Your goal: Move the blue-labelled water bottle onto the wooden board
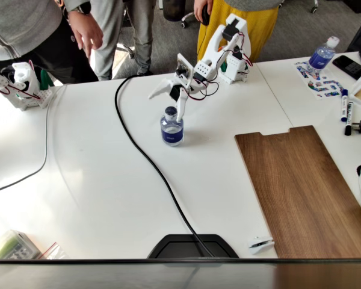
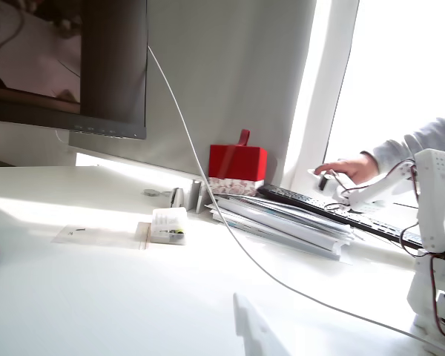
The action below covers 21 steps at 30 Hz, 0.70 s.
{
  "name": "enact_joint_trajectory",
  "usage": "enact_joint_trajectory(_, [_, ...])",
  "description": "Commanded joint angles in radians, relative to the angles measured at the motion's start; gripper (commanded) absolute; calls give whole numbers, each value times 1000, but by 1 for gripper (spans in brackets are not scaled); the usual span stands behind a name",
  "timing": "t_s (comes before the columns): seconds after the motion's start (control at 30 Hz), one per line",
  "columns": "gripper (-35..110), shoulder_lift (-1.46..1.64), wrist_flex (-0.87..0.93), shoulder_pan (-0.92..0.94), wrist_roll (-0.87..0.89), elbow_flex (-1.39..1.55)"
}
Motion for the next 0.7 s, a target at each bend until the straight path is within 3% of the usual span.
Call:
enact_joint_trajectory(0.0, [48,-5,-58,9,-5,5])
enact_joint_trajectory(0.33, [48,-95,-202,-34,-8,8])
enact_joint_trajectory(0.67, [43,-72,-215,-72,8,0])
